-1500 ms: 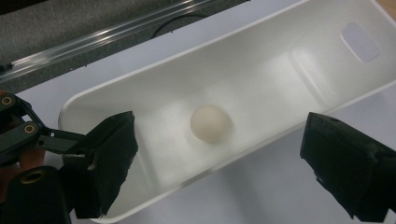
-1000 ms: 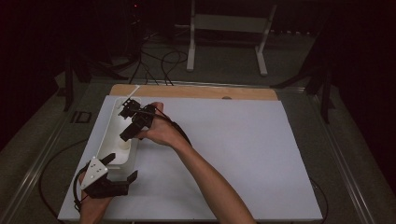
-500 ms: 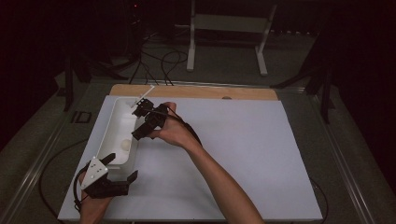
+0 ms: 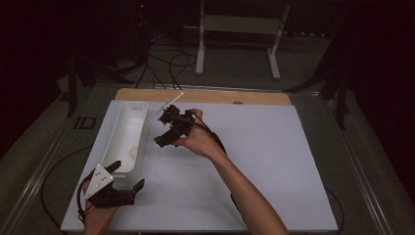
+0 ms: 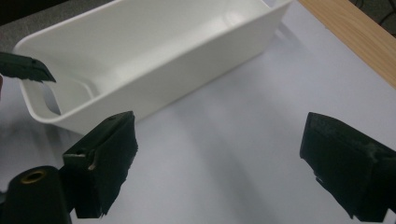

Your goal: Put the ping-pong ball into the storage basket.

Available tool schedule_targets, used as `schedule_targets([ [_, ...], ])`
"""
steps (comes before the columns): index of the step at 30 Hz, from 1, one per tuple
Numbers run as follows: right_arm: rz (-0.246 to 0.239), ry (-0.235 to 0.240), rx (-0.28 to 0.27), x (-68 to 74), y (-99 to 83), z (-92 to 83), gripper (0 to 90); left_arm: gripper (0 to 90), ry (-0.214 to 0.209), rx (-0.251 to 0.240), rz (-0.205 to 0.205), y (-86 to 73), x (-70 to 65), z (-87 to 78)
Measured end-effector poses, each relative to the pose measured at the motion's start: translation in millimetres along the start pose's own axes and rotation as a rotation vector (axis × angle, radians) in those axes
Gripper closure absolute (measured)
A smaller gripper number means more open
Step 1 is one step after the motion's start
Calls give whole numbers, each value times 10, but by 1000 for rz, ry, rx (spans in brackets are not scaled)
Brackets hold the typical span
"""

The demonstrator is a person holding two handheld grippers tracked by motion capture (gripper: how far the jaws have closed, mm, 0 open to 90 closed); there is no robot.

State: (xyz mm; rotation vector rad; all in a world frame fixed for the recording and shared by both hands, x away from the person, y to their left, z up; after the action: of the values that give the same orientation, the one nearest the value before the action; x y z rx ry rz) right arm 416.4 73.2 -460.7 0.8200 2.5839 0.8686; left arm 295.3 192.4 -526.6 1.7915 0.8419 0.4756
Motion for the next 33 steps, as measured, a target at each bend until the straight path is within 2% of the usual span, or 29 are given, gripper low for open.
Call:
schedule_targets([
  [21, 87, -70, -27, -471, -533, -302, 104, 0, -2, -4, -7, 6, 4, 3],
  [33, 141, -105, -44, -692, -943, -499, 104, 0, -3, -4, -10, 8, 2, 12],
])
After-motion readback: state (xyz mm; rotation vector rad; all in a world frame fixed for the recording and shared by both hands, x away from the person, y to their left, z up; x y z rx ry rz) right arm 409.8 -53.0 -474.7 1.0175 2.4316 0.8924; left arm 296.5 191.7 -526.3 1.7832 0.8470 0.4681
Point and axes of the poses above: each handheld gripper's, and its own axes: z roughly forward along the jaws, y roughly out of its top, x roughly to its left, the point moved 10 cm from there along z, roughly forward along the jaws, and after that the axes turned 9 degrees about -y, right-handed, at the moved point
